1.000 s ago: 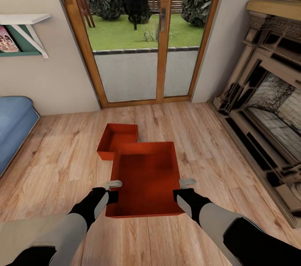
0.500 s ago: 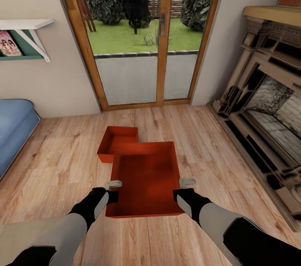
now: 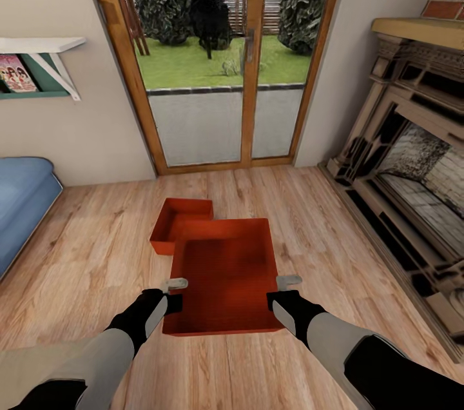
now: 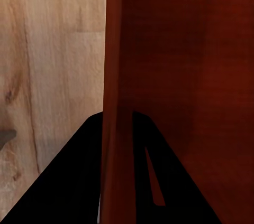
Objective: Move the two storage containers from the living room to the garage. In the garage, place one container on the floor and stack the other container on top of it (either order is fine).
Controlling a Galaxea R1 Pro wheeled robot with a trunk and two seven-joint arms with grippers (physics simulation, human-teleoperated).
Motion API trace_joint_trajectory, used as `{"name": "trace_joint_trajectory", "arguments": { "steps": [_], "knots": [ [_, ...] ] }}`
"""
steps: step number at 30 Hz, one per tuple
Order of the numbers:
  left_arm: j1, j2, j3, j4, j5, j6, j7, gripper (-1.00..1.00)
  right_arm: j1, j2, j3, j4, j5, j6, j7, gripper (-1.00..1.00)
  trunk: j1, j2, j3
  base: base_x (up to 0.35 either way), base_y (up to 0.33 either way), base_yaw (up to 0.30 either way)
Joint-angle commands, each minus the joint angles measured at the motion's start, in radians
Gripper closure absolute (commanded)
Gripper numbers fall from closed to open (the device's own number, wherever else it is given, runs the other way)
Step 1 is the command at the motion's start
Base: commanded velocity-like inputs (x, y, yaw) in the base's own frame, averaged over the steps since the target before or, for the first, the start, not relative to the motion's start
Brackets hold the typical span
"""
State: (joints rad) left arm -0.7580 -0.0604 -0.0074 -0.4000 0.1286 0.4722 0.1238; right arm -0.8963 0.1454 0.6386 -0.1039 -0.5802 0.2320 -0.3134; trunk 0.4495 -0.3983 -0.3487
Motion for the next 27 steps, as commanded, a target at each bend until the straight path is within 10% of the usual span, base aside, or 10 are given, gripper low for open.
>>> {"name": "trace_joint_trajectory", "arguments": {
  "steps": [1,27],
  "knots": [
    [0.0,-0.003,0.004,0.001,-0.009,0.008,0.013,1.0,-0.001,0.006,0.003,-0.01,0.028,0.007,-0.006,1.0,0.001,-0.002,0.0,0.0,0.0,0.0],
    [0.0,-0.003,0.005,0.0,-0.009,0.006,0.014,1.0,-0.001,0.006,0.003,-0.01,0.028,0.007,-0.006,1.0,0.001,-0.002,0.039,0.0,0.0,0.0]
  ]
}}
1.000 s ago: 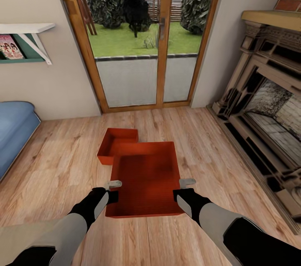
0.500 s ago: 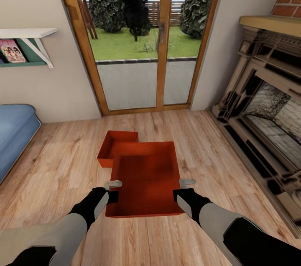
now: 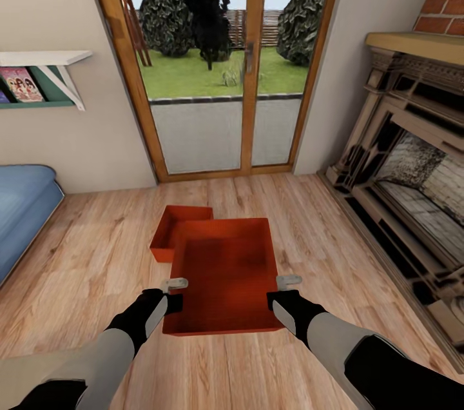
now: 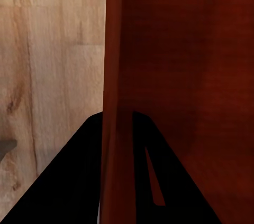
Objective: Move the two storage containers from the living room to the garage. In the garage, place one container on the floor and stack the other container on top of it (either order is fine).
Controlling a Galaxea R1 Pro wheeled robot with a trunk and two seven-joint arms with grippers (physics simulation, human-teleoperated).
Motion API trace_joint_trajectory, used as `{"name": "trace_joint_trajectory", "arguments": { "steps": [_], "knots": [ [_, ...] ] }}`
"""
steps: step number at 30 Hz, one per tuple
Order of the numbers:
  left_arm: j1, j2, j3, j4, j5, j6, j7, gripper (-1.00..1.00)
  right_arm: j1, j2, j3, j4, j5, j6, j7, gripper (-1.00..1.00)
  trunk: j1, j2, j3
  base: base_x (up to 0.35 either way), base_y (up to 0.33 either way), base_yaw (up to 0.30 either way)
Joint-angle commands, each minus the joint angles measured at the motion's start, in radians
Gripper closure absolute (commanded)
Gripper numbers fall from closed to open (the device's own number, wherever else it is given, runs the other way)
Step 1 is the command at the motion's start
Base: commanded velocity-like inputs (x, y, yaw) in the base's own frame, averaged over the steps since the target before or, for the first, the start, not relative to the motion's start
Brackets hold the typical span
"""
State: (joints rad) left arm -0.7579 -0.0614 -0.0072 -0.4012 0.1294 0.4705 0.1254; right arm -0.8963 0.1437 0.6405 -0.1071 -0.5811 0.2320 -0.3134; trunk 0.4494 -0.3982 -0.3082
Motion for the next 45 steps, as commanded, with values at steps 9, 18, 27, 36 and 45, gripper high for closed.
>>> {"name": "trace_joint_trajectory", "arguments": {
  "steps": [9,18,27,36,45],
  "knots": [
    [0.0,-0.001,0.006,0.001,-0.01,0.008,0.013,1.0,-0.001,0.008,0.001,-0.006,0.029,0.007,-0.006,1.0,0.001,-0.002,0.012,0.0,0.0,0.0],
    [0.0,-0.001,0.005,0.001,-0.01,0.008,0.013,1.0,-0.001,0.008,0.001,-0.006,0.029,0.007,-0.006,1.0,0.001,-0.002,0.025,0.0,0.0,0.0],
    [0.0,-0.001,0.006,0.001,-0.01,0.008,0.013,1.0,-0.001,0.008,0.001,-0.006,0.029,0.007,-0.006,1.0,0.001,-0.002,0.039,0.0,0.0,0.0],
    [0.0,-0.001,0.006,0.001,-0.01,0.008,0.014,1.0,-0.001,0.008,0.001,-0.006,0.029,0.007,-0.006,1.0,0.001,-0.002,0.052,0.0,0.0,0.0],
    [0.0,-0.001,0.005,0.001,-0.01,0.008,0.014,1.0,-0.001,0.008,0.001,-0.006,0.029,0.007,-0.006,1.0,0.001,-0.002,0.066,0.0,0.0,0.0]
  ]
}}
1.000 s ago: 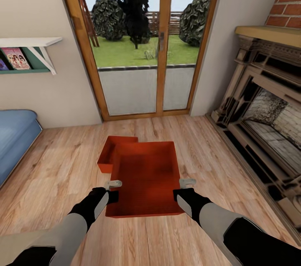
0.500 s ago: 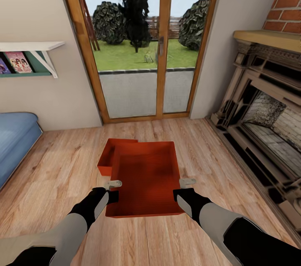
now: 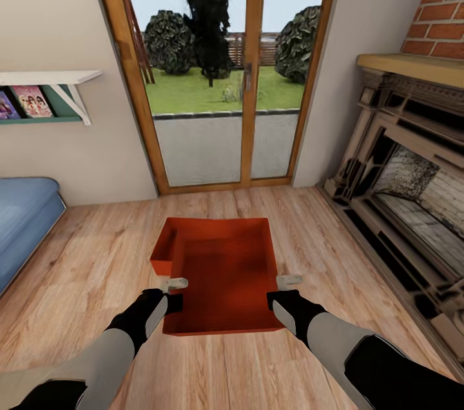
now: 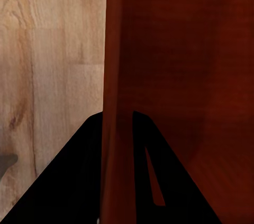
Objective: Move the two storage containers from the living room to the garage. In the garage, place one container on the floor and stack the other container on top of it (either order is fine).
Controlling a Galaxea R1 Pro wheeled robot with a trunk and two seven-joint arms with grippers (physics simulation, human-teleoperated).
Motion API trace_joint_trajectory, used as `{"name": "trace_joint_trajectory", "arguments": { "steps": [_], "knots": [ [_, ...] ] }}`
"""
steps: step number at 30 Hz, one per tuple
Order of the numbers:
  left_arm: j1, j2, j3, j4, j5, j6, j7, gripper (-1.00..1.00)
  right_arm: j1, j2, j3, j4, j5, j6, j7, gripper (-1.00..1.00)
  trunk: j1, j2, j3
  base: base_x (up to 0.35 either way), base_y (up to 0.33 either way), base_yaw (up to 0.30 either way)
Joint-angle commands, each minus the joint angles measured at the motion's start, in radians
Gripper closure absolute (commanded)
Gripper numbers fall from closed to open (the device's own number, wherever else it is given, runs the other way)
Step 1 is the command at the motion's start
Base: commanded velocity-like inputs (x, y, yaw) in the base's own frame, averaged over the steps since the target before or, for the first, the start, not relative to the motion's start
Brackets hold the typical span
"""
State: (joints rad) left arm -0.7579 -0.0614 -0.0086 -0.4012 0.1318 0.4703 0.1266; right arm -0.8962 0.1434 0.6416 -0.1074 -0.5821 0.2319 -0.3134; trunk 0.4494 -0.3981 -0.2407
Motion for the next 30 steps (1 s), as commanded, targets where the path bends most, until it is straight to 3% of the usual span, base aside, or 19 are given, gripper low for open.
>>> {"name": "trace_joint_trajectory", "arguments": {
  "steps": [1,30],
  "knots": [
    [0.0,-0.001,0.007,0.001,-0.012,0.008,0.012,1.0,-0.001,0.008,0.0,-0.006,0.03,0.007,-0.006,1.0,0.001,-0.002,0.0,0.0,0.0,0.0],
    [0.0,-0.001,0.007,0.001,-0.012,0.008,0.013,1.0,-0.001,0.008,0.0,-0.006,0.03,0.007,-0.006,1.0,0.001,-0.002,0.043,0.0,0.0,0.0]
  ]
}}
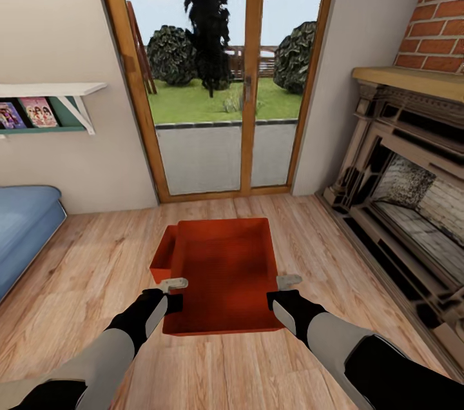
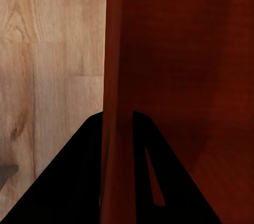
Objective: Move the two storage containers from the living room to the garage. In the garage, place one container on the floor and stack the other container on top of it (either order is fine).
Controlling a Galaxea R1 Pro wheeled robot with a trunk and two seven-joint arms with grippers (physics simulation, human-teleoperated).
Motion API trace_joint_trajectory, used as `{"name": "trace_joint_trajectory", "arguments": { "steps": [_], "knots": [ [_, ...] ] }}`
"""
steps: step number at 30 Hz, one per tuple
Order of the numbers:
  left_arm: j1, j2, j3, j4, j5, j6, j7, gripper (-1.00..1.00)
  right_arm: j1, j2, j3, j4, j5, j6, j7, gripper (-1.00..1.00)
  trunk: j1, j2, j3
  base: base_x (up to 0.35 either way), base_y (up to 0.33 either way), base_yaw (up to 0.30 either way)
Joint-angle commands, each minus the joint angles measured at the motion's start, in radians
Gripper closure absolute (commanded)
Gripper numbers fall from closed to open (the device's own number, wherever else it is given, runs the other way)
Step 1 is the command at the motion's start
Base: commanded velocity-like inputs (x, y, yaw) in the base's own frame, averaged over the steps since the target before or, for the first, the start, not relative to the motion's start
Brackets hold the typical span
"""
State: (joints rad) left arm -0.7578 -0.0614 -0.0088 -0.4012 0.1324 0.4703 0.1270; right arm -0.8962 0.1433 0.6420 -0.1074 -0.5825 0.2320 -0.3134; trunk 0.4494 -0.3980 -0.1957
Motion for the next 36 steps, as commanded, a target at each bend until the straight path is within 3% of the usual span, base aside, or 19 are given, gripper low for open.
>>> {"name": "trace_joint_trajectory", "arguments": {
  "steps": [1,36],
  "knots": [
    [0.0,-0.001,0.007,0.001,-0.013,0.008,0.013,1.0,-0.001,0.009,-0.001,-0.006,0.03,0.007,-0.006,1.0,0.001,-0.002,0.0,0.0,0.0,0.0],
    [0.0,-0.001,0.007,0.001,-0.013,0.008,0.013,1.0,-0.001,0.009,-0.001,-0.006,0.03,0.007,-0.006,1.0,0.001,-0.002,0.052,0.0,0.0,0.0]
  ]
}}
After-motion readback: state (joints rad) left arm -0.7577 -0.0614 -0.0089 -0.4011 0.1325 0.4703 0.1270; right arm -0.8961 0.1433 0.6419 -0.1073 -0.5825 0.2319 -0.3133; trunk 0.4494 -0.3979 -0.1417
